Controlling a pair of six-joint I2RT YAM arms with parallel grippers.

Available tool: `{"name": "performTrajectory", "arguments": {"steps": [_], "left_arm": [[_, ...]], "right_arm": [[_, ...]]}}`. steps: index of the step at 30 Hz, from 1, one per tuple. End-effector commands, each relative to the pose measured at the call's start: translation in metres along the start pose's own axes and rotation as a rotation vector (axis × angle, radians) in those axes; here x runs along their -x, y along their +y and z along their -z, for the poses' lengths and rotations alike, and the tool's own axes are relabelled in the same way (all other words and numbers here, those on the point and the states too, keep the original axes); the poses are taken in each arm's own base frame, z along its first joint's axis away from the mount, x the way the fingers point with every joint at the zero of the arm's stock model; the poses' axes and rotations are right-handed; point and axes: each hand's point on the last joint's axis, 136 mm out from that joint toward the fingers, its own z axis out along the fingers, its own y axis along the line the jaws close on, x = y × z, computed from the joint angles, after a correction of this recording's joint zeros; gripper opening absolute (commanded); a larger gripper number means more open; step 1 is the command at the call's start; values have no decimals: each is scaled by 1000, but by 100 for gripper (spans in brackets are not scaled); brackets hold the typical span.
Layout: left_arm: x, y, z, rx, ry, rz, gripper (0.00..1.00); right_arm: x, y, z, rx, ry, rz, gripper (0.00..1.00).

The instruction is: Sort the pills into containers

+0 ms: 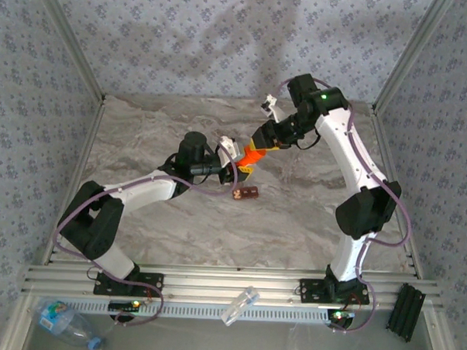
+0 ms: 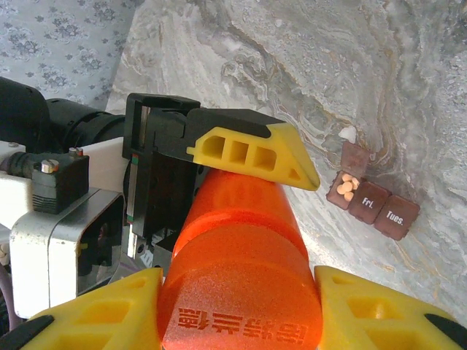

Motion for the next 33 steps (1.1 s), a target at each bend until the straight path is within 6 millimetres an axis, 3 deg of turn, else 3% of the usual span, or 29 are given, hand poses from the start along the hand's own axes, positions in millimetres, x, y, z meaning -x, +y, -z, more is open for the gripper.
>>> {"name": "performTrajectory", "arguments": {"steps": [1, 8, 12, 19, 25, 33], "left_arm": [[57, 2, 8, -2, -135, -103, 0], [64, 5, 14, 35, -165, -113, 0], [73, 4, 16, 37, -192, -120, 0], [78, 6, 13, 40, -202, -110, 0], [81, 15, 15, 104, -259, -69, 0], [81, 17, 12, 111, -263, -47, 0]], "right_arm": [[-8, 9, -15, 52, 51, 20, 37], [-16, 5, -13, 31, 75, 6, 37], [-9, -2, -13, 1, 51, -17, 37], [-13, 5, -23, -5, 90, 0, 41], [-2, 5, -11, -19, 40, -12, 52], [14, 9, 5, -37, -30, -29, 58]]}}
